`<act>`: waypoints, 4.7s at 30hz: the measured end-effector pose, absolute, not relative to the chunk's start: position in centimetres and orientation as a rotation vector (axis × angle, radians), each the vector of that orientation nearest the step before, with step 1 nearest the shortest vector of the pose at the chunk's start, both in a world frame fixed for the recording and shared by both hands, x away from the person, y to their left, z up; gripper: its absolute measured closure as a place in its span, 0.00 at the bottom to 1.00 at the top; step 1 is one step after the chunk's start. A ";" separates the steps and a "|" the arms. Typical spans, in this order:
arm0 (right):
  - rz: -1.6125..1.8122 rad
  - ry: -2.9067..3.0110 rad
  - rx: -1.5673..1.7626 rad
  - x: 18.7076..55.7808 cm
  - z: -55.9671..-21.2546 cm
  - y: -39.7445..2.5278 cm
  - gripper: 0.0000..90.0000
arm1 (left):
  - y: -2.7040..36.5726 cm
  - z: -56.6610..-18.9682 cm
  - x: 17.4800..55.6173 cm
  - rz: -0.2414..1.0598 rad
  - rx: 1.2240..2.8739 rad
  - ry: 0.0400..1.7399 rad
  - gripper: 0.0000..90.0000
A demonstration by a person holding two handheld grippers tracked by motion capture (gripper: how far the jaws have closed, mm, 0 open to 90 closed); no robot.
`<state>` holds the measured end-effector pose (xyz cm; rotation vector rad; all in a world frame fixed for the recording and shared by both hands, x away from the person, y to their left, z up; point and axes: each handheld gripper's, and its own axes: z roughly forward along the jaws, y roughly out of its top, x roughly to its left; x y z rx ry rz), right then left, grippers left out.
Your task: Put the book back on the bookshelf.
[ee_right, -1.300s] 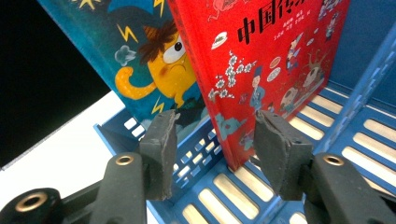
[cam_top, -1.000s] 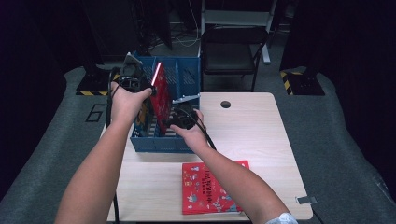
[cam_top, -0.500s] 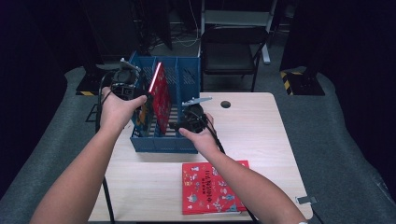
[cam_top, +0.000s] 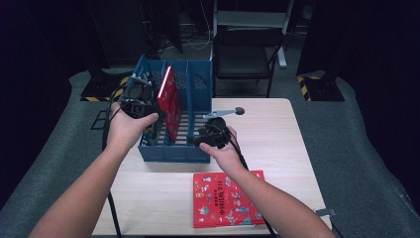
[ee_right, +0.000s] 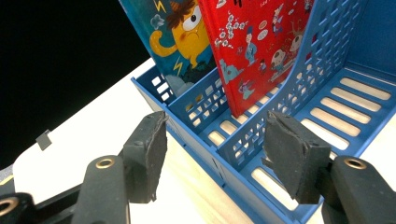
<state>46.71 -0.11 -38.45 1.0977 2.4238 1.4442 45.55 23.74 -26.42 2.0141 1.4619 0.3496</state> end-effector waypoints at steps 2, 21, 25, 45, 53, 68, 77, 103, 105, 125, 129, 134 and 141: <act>1.445 2.422 1.106 46.4 -38.4 -0.5 0.43 | 23.6 -26.6 45.3 0.348 2.025 1.453 0.51; 1.397 2.392 1.114 43.3 -39.9 -5.8 0.44 | 22.4 -30.8 42.1 0.282 2.069 1.305 0.50; 1.376 2.391 1.093 42.6 -40.5 -6.7 0.44 | 21.9 -31.9 41.4 0.256 2.083 1.269 0.50; 1.291 2.362 1.080 39.3 -41.8 -10.1 0.47 | 20.9 -36.7 39.7 0.215 2.121 1.140 0.57; 1.275 2.347 1.058 38.0 -41.9 -10.8 0.48 | 20.5 -38.0 39.0 0.165 2.089 1.130 0.50; 1.225 2.336 1.083 35.4 -43.2 -13.7 0.46 | 19.1 -42.0 37.1 0.108 2.126 1.039 0.49; 1.164 2.314 1.075 32.9 -44.9 -15.5 0.46 | 17.7 -45.2 36.4 0.044 2.154 1.035 0.49; 1.058 2.316 1.143 32.2 -49.6 -17.4 0.45 | 12.6 -49.1 34.7 0.209 2.325 0.676 0.41; 1.045 2.328 1.132 32.2 -49.8 -17.1 0.45 | 12.5 -49.3 34.5 0.229 2.312 0.673 0.42; 1.071 2.363 1.039 31.9 -50.4 -16.7 0.36 | 12.0 -49.9 33.4 0.287 2.300 0.639 0.26; 1.080 2.362 1.026 31.8 -50.5 -16.7 0.33 | 11.5 -50.1 33.3 0.282 2.312 0.622 0.15; 1.076 2.363 1.022 31.9 -50.5 -16.6 0.33 | 11.6 -50.2 33.2 0.285 2.302 0.626 0.15; 1.081 2.413 0.972 31.9 -50.6 -16.6 0.23 | 11.7 -50.1 33.2 0.283 2.296 0.640 0.17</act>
